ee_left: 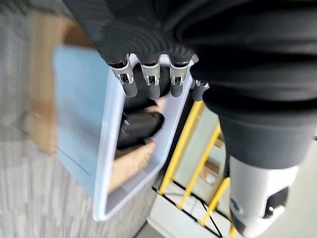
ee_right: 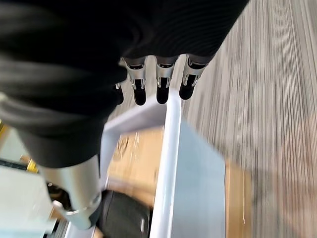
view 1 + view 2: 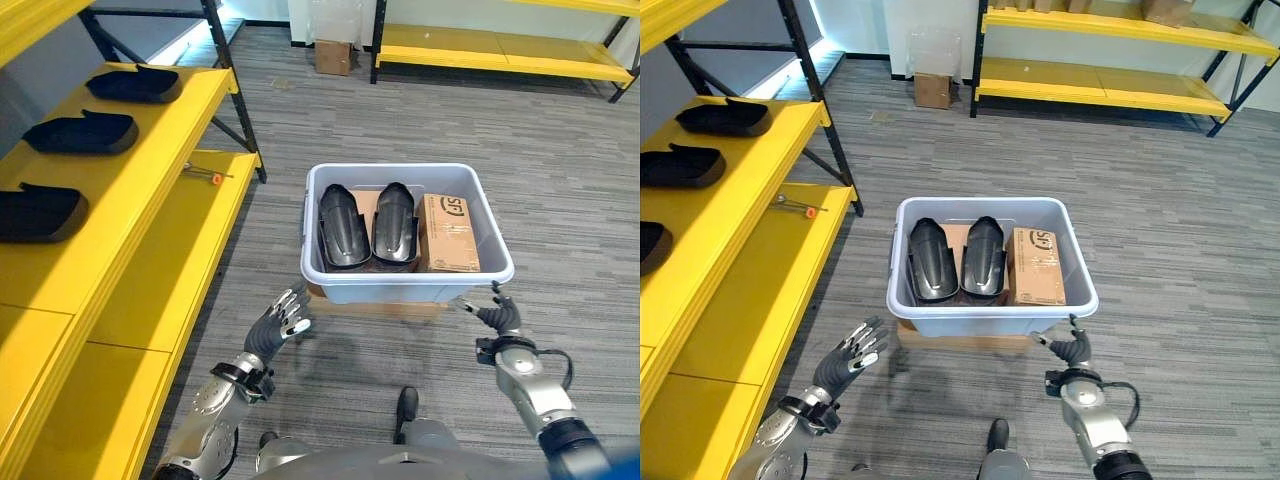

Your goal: Move parts from the plastic box to the shelf.

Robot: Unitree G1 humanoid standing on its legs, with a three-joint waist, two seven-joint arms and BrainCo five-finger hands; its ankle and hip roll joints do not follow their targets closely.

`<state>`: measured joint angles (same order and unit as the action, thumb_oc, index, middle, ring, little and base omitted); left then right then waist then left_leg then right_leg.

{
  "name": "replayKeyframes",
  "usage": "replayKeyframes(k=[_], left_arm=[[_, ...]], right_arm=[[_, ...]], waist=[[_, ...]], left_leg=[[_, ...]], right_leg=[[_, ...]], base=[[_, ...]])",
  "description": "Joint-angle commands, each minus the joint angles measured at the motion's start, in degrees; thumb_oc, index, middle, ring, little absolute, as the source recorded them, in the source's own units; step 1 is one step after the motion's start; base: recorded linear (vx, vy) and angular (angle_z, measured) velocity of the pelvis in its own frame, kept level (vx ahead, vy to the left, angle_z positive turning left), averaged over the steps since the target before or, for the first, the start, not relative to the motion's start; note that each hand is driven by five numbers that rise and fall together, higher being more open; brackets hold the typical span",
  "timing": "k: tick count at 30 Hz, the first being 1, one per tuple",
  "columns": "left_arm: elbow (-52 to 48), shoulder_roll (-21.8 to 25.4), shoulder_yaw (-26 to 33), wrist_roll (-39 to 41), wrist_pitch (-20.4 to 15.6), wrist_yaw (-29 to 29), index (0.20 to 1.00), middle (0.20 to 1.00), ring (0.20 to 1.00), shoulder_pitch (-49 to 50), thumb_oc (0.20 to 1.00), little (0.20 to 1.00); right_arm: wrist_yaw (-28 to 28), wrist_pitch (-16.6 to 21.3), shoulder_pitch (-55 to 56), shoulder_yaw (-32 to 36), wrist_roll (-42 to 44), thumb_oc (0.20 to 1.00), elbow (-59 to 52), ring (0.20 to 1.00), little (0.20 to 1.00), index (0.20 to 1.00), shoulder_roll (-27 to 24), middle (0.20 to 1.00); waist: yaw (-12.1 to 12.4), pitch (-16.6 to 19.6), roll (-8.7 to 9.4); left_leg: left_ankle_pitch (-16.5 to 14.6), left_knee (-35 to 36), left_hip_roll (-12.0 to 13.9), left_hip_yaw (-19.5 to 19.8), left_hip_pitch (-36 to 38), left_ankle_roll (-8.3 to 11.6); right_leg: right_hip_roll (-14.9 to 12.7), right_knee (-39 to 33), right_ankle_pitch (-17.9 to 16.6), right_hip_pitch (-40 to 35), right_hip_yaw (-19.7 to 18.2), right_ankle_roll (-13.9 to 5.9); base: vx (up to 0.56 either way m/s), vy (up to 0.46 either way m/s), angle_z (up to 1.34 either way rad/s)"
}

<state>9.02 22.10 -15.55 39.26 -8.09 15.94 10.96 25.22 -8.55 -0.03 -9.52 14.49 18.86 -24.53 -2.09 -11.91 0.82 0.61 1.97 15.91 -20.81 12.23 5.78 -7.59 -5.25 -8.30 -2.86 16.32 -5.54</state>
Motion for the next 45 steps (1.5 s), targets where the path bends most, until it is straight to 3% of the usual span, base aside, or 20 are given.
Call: replayKeyframes(k=[1,4,5,7,12,16,17,19,20,23,24,26,29,31,35,40,41,43,44,45], left_arm=[[-5.29,1.88,1.33,0.6,-1.93,0.97,1.0,1.0,1.0,0.21,1.0,1.0],[-5.35,1.63,1.6,0.46,-2.07,0.54,1.0,1.0,1.0,-0.16,1.0,1.0],[-4.77,1.23,1.65,0.62,-2.22,0.09,1.0,1.0,1.0,-1.64,1.0,1.0],[-3.6,0.51,1.67,0.07,-2.8,0.23,1.0,1.0,1.0,-3.53,1.0,1.0],[-2.17,-0.16,1.59,-0.88,-3.13,-0.53,1.0,1.0,1.0,-5.14,1.0,1.0],[-2.83,-0.58,2.37,-1.22,-2.61,-3.25,1.0,1.0,1.0,-5.87,1.0,1.0],[-3.51,-0.52,2.76,-1.59,-1.68,-3.97,1.0,1.0,1.0,-6.05,1.0,1.0],[-3.31,-0.51,2.7,-1.25,-1.52,-3.9,1.0,1.0,1.0,-6.03,1.0,1.0],[-3.11,-0.5,2.67,-1.12,-1.77,-3.62,1.0,1.0,1.0,-5.49,1.0,1.0],[-2.35,-0.57,3.29,-0.57,-2.37,-3.12,1.0,1.0,1.0,-4.88,1.0,1.0],[-1.31,-0.48,4.23,0.04,-3.27,-2.7,1.0,1.0,1.0,-4.39,1.0,1.0],[-0.78,-0.55,4.65,-0.21,-3.59,-2.26,1.0,1.0,1.0,-4.24,1.0,1.0],[0.06,-0.63,4.92,-1.28,-3.73,-0.87,1.0,1.0,1.0,-4.54,1.0,1.0],[0.75,-0.13,4.53,-2.39,-3.85,0.09,1.0,1.0,1.0,-5.1,1.0,1.0],[1.17,0.65,4.49,-4.04,-4.29,0.74,1.0,1.0,1.0,-5.34,1.0,1.0],[1.16,2.02,4.27,-3.6,-3.8,1.39,1.0,1.0,1.0,-5.97,1.0,1.0],[1.19,2.02,3.8,-3.94,-3.93,0.81,1.0,1.0,1.0,-5.74,1.0,1.0],[0.94,2.16,3.78,-3.21,-3.84,0.55,1.0,1.0,1.0,-5.47,1.0,1.0],[0.21,2.81,3.69,-2.71,-3.28,0.05,1.0,1.0,1.0,-5.63,1.0,1.0],[0.14,2.91,3.58,-2.65,-3.24,0.03,1.0,1.0,1.0,-5.64,1.0,1.0]], right_arm=[[0.74,1.62,-2.88,1.05,-4.21,1.0,-3.46,1.0,1.0,1.0,-0.09,1.0],[-0.12,1.88,-3.71,1.65,-4.28,1.0,-2.8,1.0,1.0,1.0,-1.55,1.0],[-1.45,3.15,-4.28,1.53,-4.56,1.0,-2.13,1.0,1.0,1.0,-2.94,1.0],[-3.46,4.26,-4.1,1.02,-5.18,1.0,-2.16,1.0,1.0,1.0,-3.13,1.0],[-6.04,5.2,-2.85,-0.35,-5.8,1.0,-2.27,1.0,1.0,1.0,-2.24,1.0],[-9.92,5.69,-3.02,-2.57,-5.95,1.0,-1.54,1.0,1.0,1.0,-0.97,1.0],[-10.72,5.27,-2.39,-3.56,-6.42,1.0,-2.89,1.0,1.0,1.0,-0.99,1.0],[-11.27,5.16,-1.61,-3.97,-6.36,1.0,-3.59,1.0,1.0,1.0,-1.26,1.0],[-11.59,5.26,-0.64,-4.55,-6.2,1.0,-4.14,1.0,1.0,1.0,-1.67,1.0],[-12.33,6.33,-0.42,-5.44,-6.28,1.0,-3.65,1.0,1.0,1.0,-1.77,1.0],[-13.81,6.89,-1.05,-6.66,-6.8,1.0,-3.22,1.0,1.0,1.0,-1.73,1.0],[-14.63,6.59,-1.21,-7.05,-6.75,1.0,-3.51,1.0,1.0,1.0,-1.78,1.0],[-15.8,6.09,-0.97,-7.54,-6.67,1.0,-4.7,1.0,1.0,1.0,-1.71,1.0],[-15.58,6.11,-0.97,-7.99,-5.78,1.0,-5.27,1.0,1.0,1.0,-1.0,1.0],[-16.07,6.22,-1.32,-8.2,-6.4,1.0,-5.31,1.0,1.0,1.0,0.21,1.0],[-14.28,5.93,-2.22,-8.67,-6.68,1.0,-5.78,1.0,1.0,1.0,2.15,1.0],[-12.89,6.02,-2.49,-8.52,-6.49,1.0,-4.93,1.0,1.0,1.0,2.64,1.0],[-13.1,6.17,-2.11,-7.6,-6.67,1.0,-5.09,1.0,1.0,1.0,2.53,1.0],[-13.23,6.07,-1.46,-6.72,-6.9,1.0,-5.39,1.0,1.0,1.0,2.63,1.0],[-13.13,6.02,-1.4,-6.63,-6.67,1.0,-5.33,1.0,1.0,1.0,2.6,1.0]], waist=[[0.88,1.32,2.6],[0.61,1.25,2.6],[0.06,0.74,2.21],[-1.11,0.11,1.87],[-2.84,0.32,1.59],[-1.34,-0.72,0.93],[-1.1,-1.26,0.55],[-1.27,-1.1,0.05],[-1.01,-1.23,-0.39],[-0.2,-1.88,-0.97],[0.78,-2.09,-1.03],[0.9,-1.83,-0.69],[0.84,-1.61,-0.02],[1.17,-1.0,0.69],[1.65,-0.14,0.77],[1.97,0.08,1.49],[1.78,-0.71,1.18],[1.29,-1.24,0.85],[0.76,-1.78,2.06],[0.65,-1.82,2.24]], left_leg=[[0.53,-0.22,-5.85,2.62,-2.47,-2.67],[0.24,-2.5,-4.6,2.71,-3.19,-2.13],[2.84,-8.88,-1.87,1.93,-5.14,-0.35],[4.62,-14.58,0.23,-0.81,-7.03,0.91],[7.6,-19.07,2.43,-4.98,-7.88,2.66],[4.88,-15.32,-5.91,0.23,-11.68,-1.22],[6.59,-10.09,-6.97,-0.99,-13.03,-1.02],[7.8,-6.32,-6.66,-2.26,-14.29,0.23],[12.44,-1.73,-6.12,-1.38,-15.51,1.69],[15.92,-1.24,-3.71,-0.05,-18.18,1.98],[14.48,-1.28,-4.08,3.33,-18.08,1.48],[12.41,-1.28,-4.57,3.39,-16.91,1.48],[8.83,-1.53,-5.73,1.07,-13.94,-0.78],[5.45,-1.63,-8.31,1.1,-11.36,-2.8],[4.13,0.4,-11.29,0.54,-9.65,-4.93],[1.04,2.83,-15.15,-0.14,-8.31,-8.46],[-0.17,3.03,-15.49,0.64,-7.18,-9.37],[0.37,3.03,-14.72,0.55,-6.8,-9.19],[-0.49,3.03,-14.73,1.5,-5.44,-8.46],[-0.65,3.03,-14.66,1.78,-5.23,-8.36]], right_leg=[[-3.55,5.22,2.55,-0.55,-2.43,-2.16],[-2.27,6.68,4.35,-0.62,-2.18,-0.47],[-0.39,7.72,6.69,-1.24,-1.75,1.42],[1.2,8.27,8.06,-1.78,-0.37,3.15],[2.76,7.15,8.94,-2.95,1.44,4.4],[3.04,6.79,7.25,-2.31,-1.94,4.2],[3.32,5.38,7.23,-3.69,-2.01,3.84],[3.5,4.59,7.99,-4.95,-1.52,3.28],[3.45,4.66,8.66,-6.11,-1.13,3.08],[3.71,5.76,8.78,-6.04,-1.24,3.77],[3.37,7.07,9.82,-6.12,-2.43,3.66],[2.84,7.28,10.61,-6.66,-2.24,3.27],[2.12,7.44,10.18,-6.7,-0.8,2.86],[1.51,8.42,10.24,-6.32,-0.1,2.02],[1.61,11.76,11.3,-5.34,0.5,1.13],[-1.35,30.39,8.23,1.77,0.81,-4.05],[-2.23,38.59,5.71,7.42,0.53,-4.88],[-1.58,33.55,4.13,8.8,1.16,-3.46],[-4.72,20.97,-1.67,9.24,-0.75,-4.91],[-5.2,19.29,-2.63,9.34,-1.45,-5.19]], base=[[0.17,-0.299,0.04],[0.18,-0.36,0.02],[0.19,-0.426,0.03],[0.19,-0.48,0.23],[0.1,-0.2,0.3],[0.07,-0.009,-0.04],[0.2,0.082,-0.54],[0.25,0.168,-0.21],[0.26,0.23,0.12],[0.17,0.182,-0.17],[0.23,0.206,-0.41],[0.25,0.205,-0.75],[0.21,0.212,-0.39],[0.28,0.273,0.12],[0.17,0.213,0.14],[0.13,0.275,0.16],[0.05,0.19,0.06],[0.1,-0.036,0.06],[0.18,-0.211,0.17],[0.16,-0.264,0.06]])
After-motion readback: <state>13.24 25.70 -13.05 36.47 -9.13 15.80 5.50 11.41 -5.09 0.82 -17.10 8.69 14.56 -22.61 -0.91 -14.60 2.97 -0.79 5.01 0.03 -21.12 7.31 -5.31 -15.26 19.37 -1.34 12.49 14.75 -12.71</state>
